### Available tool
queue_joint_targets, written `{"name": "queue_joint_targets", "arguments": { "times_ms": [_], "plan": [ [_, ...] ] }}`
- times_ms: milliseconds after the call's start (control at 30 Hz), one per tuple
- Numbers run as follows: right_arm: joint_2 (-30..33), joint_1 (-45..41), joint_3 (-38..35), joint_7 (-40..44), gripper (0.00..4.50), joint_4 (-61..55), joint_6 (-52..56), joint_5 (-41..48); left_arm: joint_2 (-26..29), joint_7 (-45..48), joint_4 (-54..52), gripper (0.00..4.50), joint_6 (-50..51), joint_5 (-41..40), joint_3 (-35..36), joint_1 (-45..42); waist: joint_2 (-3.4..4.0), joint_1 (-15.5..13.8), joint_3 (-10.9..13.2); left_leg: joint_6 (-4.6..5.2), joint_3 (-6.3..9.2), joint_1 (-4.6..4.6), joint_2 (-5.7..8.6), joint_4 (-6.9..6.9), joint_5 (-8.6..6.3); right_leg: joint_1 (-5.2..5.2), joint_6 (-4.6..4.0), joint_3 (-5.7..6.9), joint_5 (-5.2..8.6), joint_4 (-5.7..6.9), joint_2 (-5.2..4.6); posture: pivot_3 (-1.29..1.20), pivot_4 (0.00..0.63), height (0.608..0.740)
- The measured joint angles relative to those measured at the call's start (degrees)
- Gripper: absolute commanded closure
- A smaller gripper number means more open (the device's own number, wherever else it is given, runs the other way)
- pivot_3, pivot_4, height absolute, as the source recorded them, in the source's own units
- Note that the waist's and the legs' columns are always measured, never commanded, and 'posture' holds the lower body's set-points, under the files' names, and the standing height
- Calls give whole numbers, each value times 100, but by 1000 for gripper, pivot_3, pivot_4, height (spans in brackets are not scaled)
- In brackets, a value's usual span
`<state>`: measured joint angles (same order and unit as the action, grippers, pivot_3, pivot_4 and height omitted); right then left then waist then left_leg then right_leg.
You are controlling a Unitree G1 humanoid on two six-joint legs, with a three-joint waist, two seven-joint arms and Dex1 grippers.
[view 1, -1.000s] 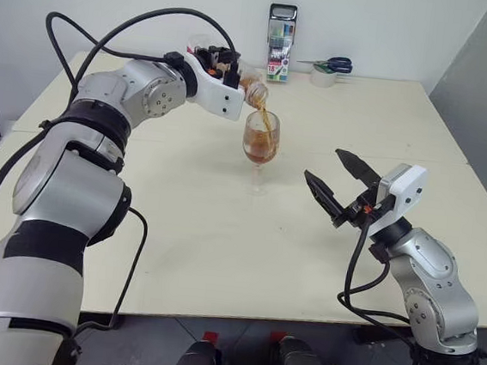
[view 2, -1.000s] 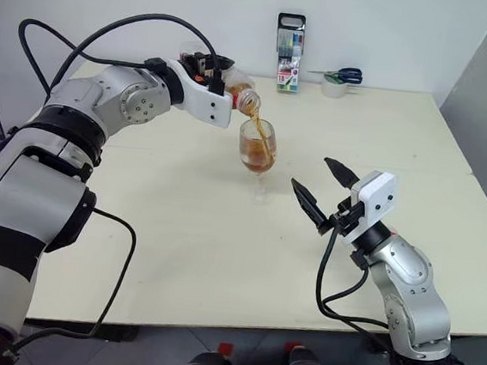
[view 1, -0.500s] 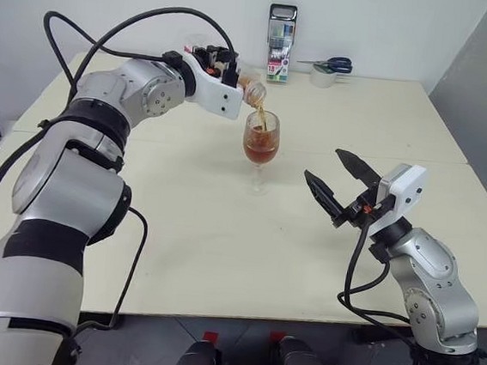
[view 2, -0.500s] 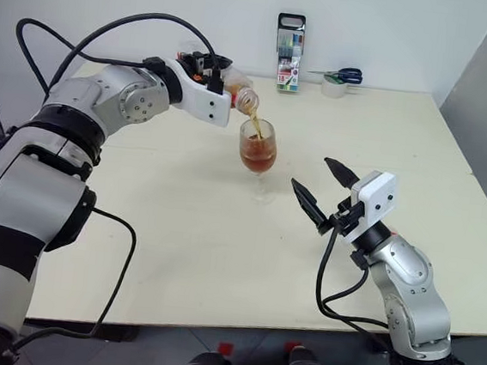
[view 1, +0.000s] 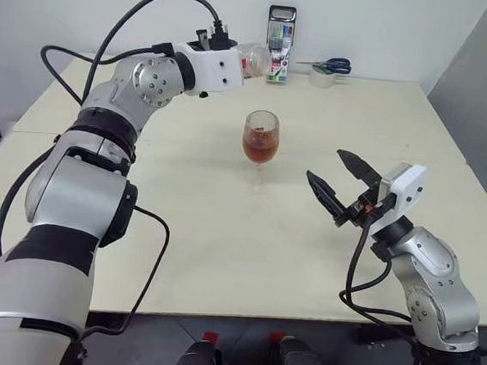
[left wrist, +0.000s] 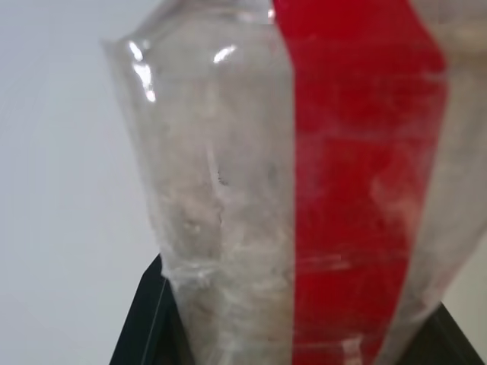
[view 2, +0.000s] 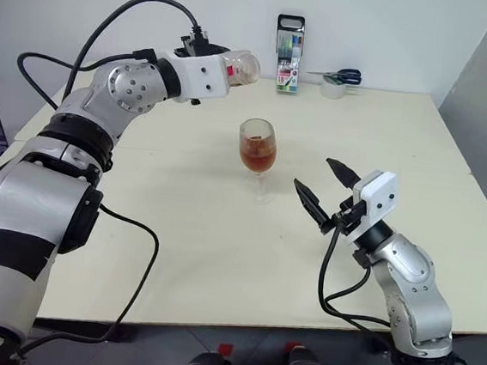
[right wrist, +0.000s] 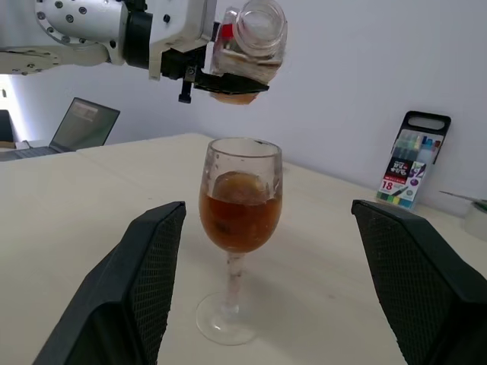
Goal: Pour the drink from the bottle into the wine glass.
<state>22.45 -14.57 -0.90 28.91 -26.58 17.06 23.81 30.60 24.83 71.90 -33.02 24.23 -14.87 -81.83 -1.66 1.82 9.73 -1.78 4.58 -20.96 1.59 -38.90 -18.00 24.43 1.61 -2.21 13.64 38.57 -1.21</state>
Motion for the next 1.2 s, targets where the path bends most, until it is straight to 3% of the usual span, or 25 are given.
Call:
{"name": "queue_joint_targets", "arguments": {
  "times_ms": [233,467,567,767,1200],
  "plan": [
    [313,-226,-19,272,750,-105,426,335,-240,-301,-1108,2840,1725,-1491,1447,754,3,22,-2,0,11,11,-9,-3,0,3,0,-13,0,15,0,0,150,740],
    [1003,712,-22,1031,750,-909,739,963,-590,-1062,-2555,2840,3095,-2831,2863,3069,0,-9,-8,-2,20,11,-9,-8,0,2,-1,-11,0,18,-11,0,150,740],
    [1097,790,-21,1236,750,-944,734,1083,-766,-1054,-2946,2840,3305,-3020,2910,3797,-20,-38,-5,-2,28,8,-9,-13,1,1,-1,-6,-1,20,-12,0,150,740],
    [1115,839,-2,1386,750,-955,705,1100,-834,-900,-3542,2840,3351,-3333,2986,4001,-31,-96,-9,-2,29,16,-3,-15,1,-8,-1,-5,0,18,-12,0,150,740],
    [1030,698,20,1222,750,-918,706,1051,-960,-846,-3088,2840,3010,-3425,3007,4275,-31,-94,-9,-2,29,17,-6,-13,0,-8,-1,-5,0,17,-12,0,150,740]
  ]
}}
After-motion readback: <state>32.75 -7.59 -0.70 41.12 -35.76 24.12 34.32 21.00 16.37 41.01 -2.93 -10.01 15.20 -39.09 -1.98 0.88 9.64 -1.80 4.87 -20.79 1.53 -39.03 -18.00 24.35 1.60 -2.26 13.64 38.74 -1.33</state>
